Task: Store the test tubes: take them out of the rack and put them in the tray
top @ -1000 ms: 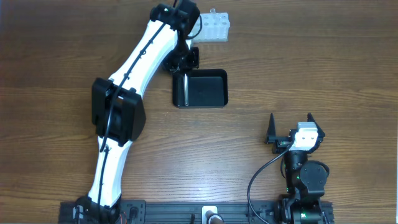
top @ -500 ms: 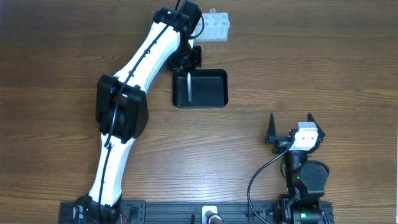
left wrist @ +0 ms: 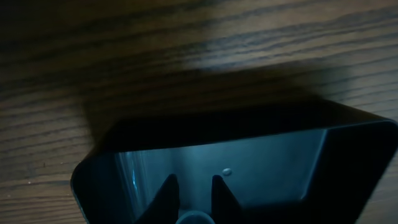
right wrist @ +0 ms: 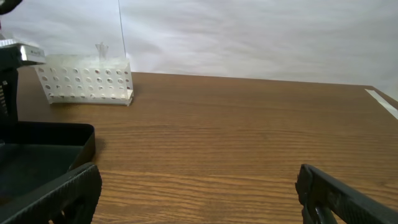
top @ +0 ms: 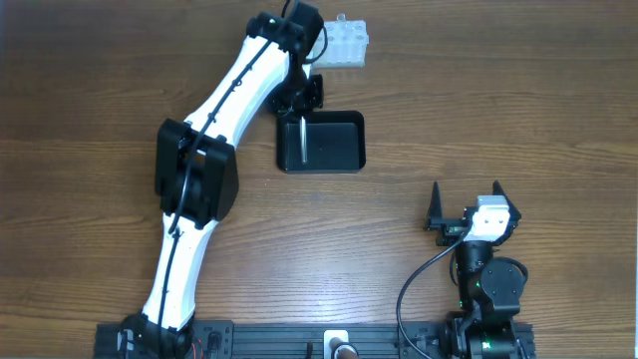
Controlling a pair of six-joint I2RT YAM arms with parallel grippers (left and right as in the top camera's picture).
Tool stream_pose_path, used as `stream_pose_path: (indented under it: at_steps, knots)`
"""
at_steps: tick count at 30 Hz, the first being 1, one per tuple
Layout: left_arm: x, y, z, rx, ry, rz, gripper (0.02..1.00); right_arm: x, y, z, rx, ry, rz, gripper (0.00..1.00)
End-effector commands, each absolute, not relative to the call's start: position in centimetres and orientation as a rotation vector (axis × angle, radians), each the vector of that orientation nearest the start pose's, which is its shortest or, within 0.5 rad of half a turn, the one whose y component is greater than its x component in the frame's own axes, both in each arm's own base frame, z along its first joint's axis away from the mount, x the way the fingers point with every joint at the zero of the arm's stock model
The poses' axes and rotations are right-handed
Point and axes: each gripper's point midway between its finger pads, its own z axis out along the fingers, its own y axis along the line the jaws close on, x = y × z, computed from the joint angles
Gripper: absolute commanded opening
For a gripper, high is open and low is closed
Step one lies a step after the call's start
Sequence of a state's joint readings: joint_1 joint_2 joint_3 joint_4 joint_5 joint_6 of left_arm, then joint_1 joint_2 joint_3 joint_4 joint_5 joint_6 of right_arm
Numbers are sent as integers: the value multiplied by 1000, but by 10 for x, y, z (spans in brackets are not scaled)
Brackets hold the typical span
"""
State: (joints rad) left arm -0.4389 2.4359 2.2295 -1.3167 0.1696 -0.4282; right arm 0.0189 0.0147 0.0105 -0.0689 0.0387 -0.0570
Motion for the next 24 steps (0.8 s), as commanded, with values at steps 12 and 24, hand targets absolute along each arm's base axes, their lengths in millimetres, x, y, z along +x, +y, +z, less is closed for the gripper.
stream_pose_path:
  at_steps: [12, 24]
  knots:
    - [424, -231, 18, -10, 3221, -256, 86, 246, -2, 157, -37, 1643, -62, 993]
    - [422, -231, 13, -9, 3236, -249, 305, 246, -2, 157, -37, 1643, -62, 991]
